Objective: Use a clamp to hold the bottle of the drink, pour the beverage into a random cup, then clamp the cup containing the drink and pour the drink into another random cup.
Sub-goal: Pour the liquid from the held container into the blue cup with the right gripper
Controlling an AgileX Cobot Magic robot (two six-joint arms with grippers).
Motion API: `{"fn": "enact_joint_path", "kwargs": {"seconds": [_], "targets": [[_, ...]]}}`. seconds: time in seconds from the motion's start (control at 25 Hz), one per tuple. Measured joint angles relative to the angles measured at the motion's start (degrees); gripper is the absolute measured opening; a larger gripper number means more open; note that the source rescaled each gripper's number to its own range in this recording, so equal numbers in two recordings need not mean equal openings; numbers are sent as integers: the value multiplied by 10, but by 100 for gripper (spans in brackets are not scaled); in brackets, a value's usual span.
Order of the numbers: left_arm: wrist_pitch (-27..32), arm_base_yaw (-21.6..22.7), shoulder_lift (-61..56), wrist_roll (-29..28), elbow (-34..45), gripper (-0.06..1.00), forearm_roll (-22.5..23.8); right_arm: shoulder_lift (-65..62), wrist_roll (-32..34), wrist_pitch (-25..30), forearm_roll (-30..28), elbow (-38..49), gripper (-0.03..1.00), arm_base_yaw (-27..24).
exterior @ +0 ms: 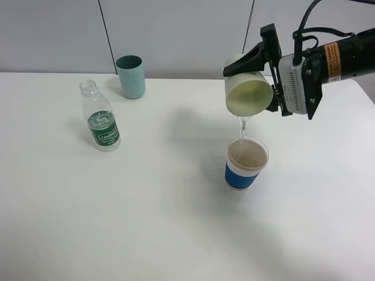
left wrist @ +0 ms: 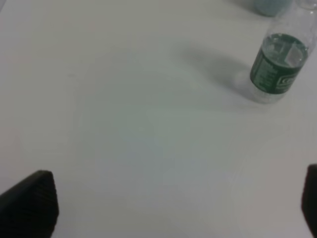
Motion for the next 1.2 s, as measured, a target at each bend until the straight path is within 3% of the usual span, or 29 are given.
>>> {"fn": "enact_joint_path", "kwargs": {"seconds": [0.6, 1.04, 1.2], "targets": [[0, 0, 0, 0, 0, 100, 0, -1, -99, 0, 0, 0, 2, 0], [1, 0, 0, 0, 0, 100, 0, -1, -210, -1, 0, 0, 2, 0], [1, 0, 0, 0, 0, 100, 0, -1, -217, -4, 0, 0, 2, 0]]}}
